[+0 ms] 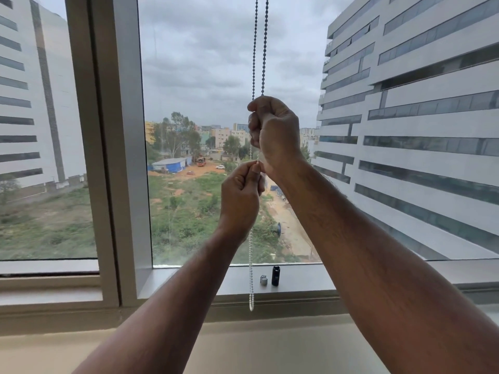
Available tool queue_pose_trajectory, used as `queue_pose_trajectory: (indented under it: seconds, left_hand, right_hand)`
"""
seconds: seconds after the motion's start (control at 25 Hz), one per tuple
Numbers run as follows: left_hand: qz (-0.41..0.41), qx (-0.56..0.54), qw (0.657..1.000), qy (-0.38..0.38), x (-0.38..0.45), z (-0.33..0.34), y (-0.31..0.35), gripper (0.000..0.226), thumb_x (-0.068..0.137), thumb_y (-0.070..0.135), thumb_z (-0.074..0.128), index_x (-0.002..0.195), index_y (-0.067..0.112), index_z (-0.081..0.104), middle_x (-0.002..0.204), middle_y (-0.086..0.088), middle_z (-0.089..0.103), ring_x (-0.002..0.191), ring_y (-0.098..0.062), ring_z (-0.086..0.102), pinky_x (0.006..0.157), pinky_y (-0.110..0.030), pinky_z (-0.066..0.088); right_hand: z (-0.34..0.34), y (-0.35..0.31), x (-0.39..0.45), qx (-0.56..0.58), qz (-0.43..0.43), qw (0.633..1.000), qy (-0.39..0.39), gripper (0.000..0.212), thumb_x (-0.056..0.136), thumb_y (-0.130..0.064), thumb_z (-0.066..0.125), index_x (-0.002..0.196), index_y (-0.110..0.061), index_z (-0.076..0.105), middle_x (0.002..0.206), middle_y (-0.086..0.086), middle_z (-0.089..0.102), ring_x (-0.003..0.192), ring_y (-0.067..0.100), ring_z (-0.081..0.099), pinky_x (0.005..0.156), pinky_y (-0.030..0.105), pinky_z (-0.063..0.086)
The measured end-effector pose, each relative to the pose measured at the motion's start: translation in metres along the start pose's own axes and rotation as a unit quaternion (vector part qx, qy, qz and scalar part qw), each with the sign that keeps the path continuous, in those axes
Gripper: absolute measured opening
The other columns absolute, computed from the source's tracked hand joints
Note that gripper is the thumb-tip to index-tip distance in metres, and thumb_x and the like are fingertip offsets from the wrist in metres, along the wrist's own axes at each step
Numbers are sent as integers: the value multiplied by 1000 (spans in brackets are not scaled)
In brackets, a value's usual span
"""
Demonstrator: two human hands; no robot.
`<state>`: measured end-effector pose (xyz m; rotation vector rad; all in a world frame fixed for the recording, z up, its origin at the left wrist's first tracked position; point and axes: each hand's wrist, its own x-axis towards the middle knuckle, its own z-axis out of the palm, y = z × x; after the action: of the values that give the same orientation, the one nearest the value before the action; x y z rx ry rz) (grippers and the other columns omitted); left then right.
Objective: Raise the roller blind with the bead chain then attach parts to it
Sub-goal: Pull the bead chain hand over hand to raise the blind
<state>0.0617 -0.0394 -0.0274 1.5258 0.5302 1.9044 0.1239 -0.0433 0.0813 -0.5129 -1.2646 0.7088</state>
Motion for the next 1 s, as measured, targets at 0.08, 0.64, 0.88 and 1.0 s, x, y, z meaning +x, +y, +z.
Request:
queue_pose_trajectory:
  seconds: [0.08, 0.64, 0.88, 1.0]
  left_hand:
    - [-6, -3, 1000, 0, 0, 0, 1, 32, 108, 9, 49, 82, 14, 68, 58, 0, 45, 46, -5, 33, 45, -20, 28]
    - [-88, -44, 993, -61, -16, -22, -37, 38, 109, 11, 47, 73, 13, 59, 54, 9, 54, 46, -8, 42, 47, -23, 36]
    - [-149, -43, 983, -97, -28, -44, -54, 32, 110, 21, 45, 92, 14, 70, 73, 4, 72, 63, -7, 65, 62, -23, 54]
    - [-167, -39, 982, -80, -34, -52, -63, 30, 111, 17, 44, 99, 12, 71, 85, -6, 73, 69, -8, 69, 64, -21, 53]
  right_hand:
    - [-2, 1, -2, -17, 0, 1000, -1, 26, 105, -4, 46, 87, -8, 65, 62, 3, 55, 45, 11, 39, 43, 23, 33]
    - [-17, 51, -48, -113, 37, 993, 15, 26, 108, -14, 46, 91, -8, 64, 68, 6, 65, 55, 13, 60, 47, 20, 47]
    - [-31, 77, -73, -125, 91, 988, 16, 27, 108, -23, 47, 102, -9, 70, 94, 13, 78, 87, 24, 75, 67, 33, 58]
    - [-42, 92, -87, -125, 105, 986, 29, 30, 108, -28, 48, 111, -9, 71, 108, 12, 79, 103, 26, 76, 68, 26, 58]
